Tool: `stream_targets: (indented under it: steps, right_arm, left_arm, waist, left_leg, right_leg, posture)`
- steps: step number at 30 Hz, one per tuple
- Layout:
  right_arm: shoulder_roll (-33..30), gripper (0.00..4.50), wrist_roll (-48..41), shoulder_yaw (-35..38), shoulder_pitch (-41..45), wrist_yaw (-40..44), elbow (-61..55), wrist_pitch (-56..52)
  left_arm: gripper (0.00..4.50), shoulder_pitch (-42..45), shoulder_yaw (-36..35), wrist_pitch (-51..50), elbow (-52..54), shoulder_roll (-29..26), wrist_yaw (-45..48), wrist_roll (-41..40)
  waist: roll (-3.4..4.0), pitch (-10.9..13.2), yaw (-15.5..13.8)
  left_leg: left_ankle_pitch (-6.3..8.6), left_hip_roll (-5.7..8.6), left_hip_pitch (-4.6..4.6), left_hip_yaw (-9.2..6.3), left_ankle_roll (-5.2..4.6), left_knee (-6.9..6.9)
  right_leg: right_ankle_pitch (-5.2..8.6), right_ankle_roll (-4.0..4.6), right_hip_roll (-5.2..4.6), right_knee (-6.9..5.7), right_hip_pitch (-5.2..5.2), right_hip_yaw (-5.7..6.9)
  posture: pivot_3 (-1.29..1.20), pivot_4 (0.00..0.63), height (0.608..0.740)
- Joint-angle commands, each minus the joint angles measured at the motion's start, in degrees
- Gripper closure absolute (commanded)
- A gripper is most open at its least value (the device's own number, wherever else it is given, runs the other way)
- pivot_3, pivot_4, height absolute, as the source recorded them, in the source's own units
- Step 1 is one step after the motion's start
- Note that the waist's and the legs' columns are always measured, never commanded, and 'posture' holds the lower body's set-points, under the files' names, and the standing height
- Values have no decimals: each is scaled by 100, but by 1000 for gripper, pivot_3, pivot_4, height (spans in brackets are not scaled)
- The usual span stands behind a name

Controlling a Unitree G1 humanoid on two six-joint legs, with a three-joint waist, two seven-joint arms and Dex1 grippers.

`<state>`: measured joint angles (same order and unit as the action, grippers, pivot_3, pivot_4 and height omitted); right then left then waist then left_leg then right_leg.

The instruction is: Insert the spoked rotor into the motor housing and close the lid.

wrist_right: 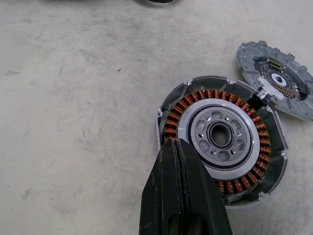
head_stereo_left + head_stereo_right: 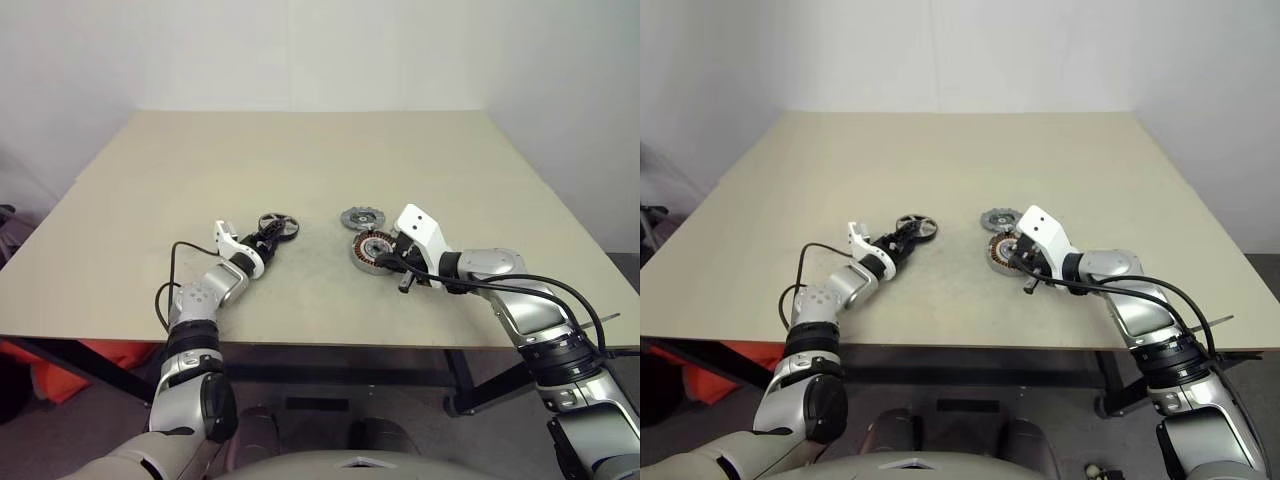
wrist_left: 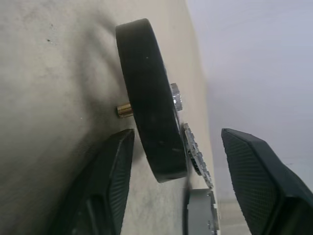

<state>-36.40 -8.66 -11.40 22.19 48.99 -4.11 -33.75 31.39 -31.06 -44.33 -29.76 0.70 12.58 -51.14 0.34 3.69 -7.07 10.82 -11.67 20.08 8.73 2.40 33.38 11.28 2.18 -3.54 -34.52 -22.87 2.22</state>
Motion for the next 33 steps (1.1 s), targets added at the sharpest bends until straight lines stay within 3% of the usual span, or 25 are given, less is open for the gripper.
stream_targets:
  steps: [1, 4, 7, 18, 23, 33]
  right_arm:
    - [-34, 4500, 5, 122, 181, 3, -107, 118]
    - [-16, 4500, 10, 110, 225, 6, -71, 124]
    - [-2, 4500, 15, 106, 252, -3, -44, 132]
    - [-7, 4500, 8, 147, 220, -89, -80, 109]
    - [-9, 4500, 9, 152, 224, -117, -75, 107]
    - [-8, 4500, 16, 143, 242, -149, -30, 137]
  left_arm:
    - [1539, -102, -48, -54, 129, 19, -187, -78]
    - [1901, -107, -98, -33, 71, 36, -367, -102]
    - [2731, -82, -149, -14, -67, 29, -515, -94]
    - [2731, -10, -144, -4, -338, 11, -638, -111]
    - [4110, 6, -150, -52, -334, 7, -588, -186]
    - [4113, -5, -152, -399, -69, 6, -396, -551]
  waist:
    - [0, 0, 4]
    - [0, 0, 6]
    - [1, -1, 2]
    - [12, -9, -1]
    - [37, -26, -1]
    - [38, -28, -1]
  left_leg:
    - [0, 0, -1, 0, 0, 0]
    - [0, -1, -2, 0, 0, 0]
    - [0, -1, -1, 0, 0, 0]
    - [-1, 2, -6, 0, 0, -1]
    - [-1, 9, -17, 0, 0, -1]
    - [0, 23, -12, -4, 0, -4]
  right_leg:
    - [0, 0, 0, 0, 0, 0]
    - [0, -1, 1, 0, 0, 0]
    - [1, -1, 1, 1, 0, 0]
    - [4, -6, 0, 1, 7, -1]
    - [7, -12, -2, 2, 31, 1]
    - [7, -21, -7, 23, 24, 4]
  posture:
    - [0, 0, 740]
    - [0, 0, 740]
    - [0, 0, 740]
    - [0, 0, 740]
    - [0, 0, 740]
    - [0, 0, 740]
